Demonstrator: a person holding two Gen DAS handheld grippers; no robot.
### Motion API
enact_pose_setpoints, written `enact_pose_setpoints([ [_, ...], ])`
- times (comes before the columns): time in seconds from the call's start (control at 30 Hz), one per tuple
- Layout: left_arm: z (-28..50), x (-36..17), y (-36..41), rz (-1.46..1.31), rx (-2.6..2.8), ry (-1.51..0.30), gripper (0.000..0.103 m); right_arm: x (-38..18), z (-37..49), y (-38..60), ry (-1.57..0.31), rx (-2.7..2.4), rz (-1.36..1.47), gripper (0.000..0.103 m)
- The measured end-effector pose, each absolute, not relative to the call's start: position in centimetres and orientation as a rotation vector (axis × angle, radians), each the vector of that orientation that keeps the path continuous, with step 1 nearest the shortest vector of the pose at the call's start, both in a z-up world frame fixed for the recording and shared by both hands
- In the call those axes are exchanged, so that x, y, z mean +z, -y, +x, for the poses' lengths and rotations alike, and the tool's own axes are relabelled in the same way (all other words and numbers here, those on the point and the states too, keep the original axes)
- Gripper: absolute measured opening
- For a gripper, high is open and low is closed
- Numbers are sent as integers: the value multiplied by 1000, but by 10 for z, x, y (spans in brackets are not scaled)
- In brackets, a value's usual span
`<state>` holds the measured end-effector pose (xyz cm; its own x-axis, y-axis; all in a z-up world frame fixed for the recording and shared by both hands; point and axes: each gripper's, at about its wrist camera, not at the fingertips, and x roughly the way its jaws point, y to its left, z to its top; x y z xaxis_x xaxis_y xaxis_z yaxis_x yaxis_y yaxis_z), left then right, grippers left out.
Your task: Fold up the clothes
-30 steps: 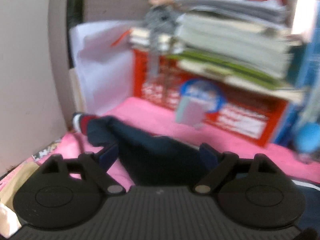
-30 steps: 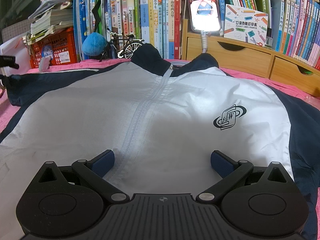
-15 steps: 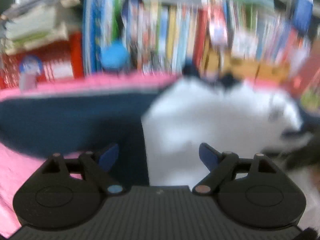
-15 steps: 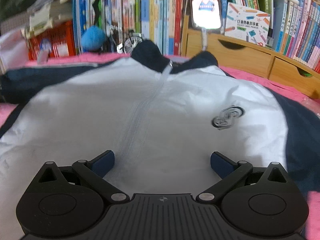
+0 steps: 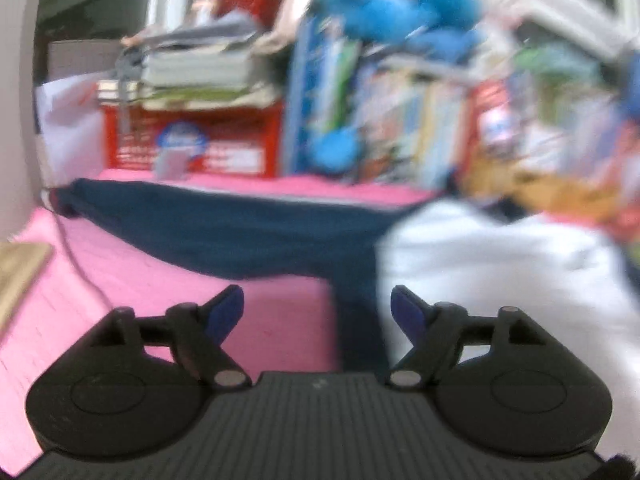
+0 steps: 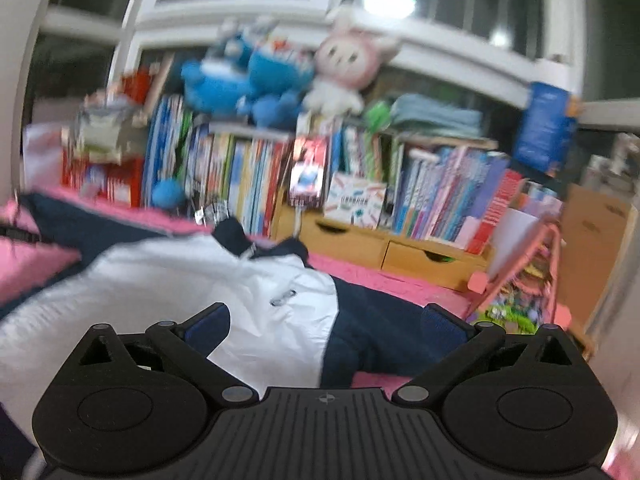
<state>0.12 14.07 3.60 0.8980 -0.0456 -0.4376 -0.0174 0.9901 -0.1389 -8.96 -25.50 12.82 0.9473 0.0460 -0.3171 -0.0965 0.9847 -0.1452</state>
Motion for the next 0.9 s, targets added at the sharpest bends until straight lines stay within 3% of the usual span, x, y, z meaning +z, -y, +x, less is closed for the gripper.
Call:
enact_pose_setpoints([
  [0.23,-57,3,-78,-133,-56,-403,85,38,-135,175,-277,130,-19,102],
  [0.43,-52,-24,-80,-19,82,-440,85,2,-129,119,-274,197,-195,88],
  [0.77,-57,-29,-79,8,90,-426,86,-20,-124,193,-293,-142,-131,91],
  [0.83,-58,-30,-78,10,89,-424,87,-22,-122,225,-301,-227,-78,99],
  [0.9,-58,-30,-77,14,91,-423,87,-25,-121,248,-298,-320,-54,100],
])
